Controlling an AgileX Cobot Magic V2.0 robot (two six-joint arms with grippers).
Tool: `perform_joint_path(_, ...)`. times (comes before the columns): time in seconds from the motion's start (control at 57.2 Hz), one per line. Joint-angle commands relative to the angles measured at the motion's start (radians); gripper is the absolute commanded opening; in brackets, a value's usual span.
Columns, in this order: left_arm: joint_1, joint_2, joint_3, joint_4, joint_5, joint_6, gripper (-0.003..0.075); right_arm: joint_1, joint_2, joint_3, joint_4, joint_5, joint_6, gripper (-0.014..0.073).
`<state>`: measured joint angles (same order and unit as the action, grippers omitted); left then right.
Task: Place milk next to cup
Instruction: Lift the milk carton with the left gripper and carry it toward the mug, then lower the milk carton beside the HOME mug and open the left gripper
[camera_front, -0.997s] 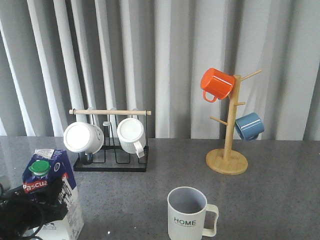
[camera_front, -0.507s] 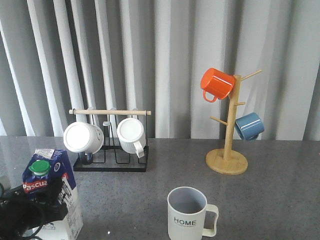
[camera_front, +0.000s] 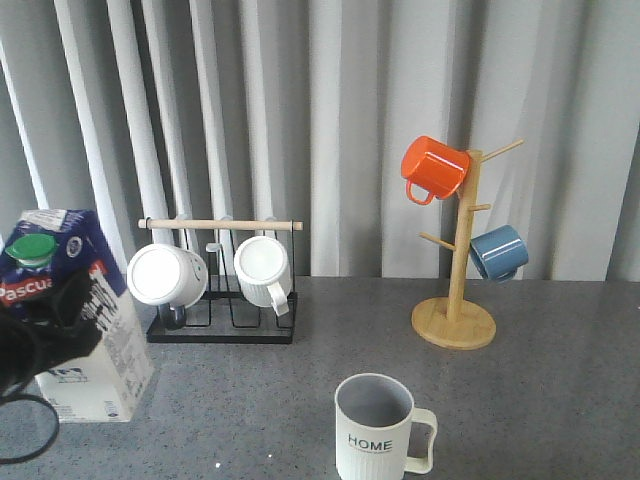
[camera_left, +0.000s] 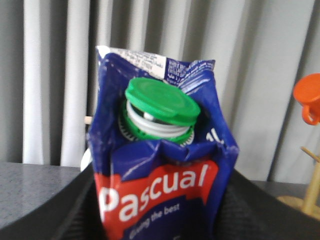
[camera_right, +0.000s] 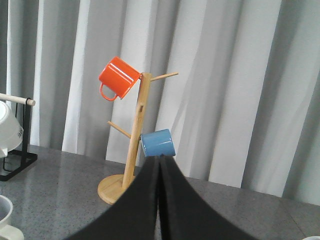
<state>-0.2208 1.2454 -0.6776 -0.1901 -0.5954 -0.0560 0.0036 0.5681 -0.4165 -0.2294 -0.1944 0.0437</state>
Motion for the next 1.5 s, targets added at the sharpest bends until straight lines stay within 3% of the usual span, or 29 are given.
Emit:
perform_joint_path(0.0, -0.02, -0.056, -0.046, -0.33, 0.0, 0.219, 0.0104, -0.009, 0.0, -0.024, -0.003, -0.072, -0.006, -0.0008)
perform_joint_path(0.087, -0.045, -0.073, -0.046, -0.647, -0.026, 0.436, 0.0104, -0.009, 0.0, -0.024, -0.003, -0.072, -0.006, -0.0008)
perform_joint_path(0.157, -0.088, -0.075, -0.059, -0.803, -0.058, 0.609, 0.0104, -0.009, 0.0, -0.024, -0.003, -0.072, -0.006, -0.0008)
perform_joint_path(0.245, -0.174, -0.073, -0.089, -0.897, -0.07, 0.793, 0.0104, -0.009, 0.0, -0.024, -0.003, -0.072, -0.006, -0.0008)
perform_joint_path(0.315, -0.247, -0.072, -0.116, -0.923, -0.081, 0.864, 0.0104, -0.009, 0.0, -0.024, -0.003, -0.072, -0.006, -0.0008)
perform_joint_path(0.56, -0.482, 0.03, -0.211, -1.039, -0.32, 0.874, 0.0104, -0.009, 0.0, -0.024, -0.003, -0.072, -0.006, -0.0008)
perform_joint_path(0.857, -0.654, 0.251, -0.372, -1.054, -0.383, 0.924, 0.0104, -0.009, 0.0, -0.024, -0.003, -0.072, -0.006, -0.0008)
perform_joint_path(1.224, -0.698, 0.447, -0.479, -1.0, -0.387, 0.922, 0.0104, -0.009, 0.0, -0.024, -0.003, -0.072, -0.006, -0.0008)
perform_joint_path(1.486, -0.697, 0.495, -0.483, -0.934, -0.396, 0.803, 0.0104, -0.009, 0.0, -0.024, -0.003, -0.072, -0.006, -0.0008)
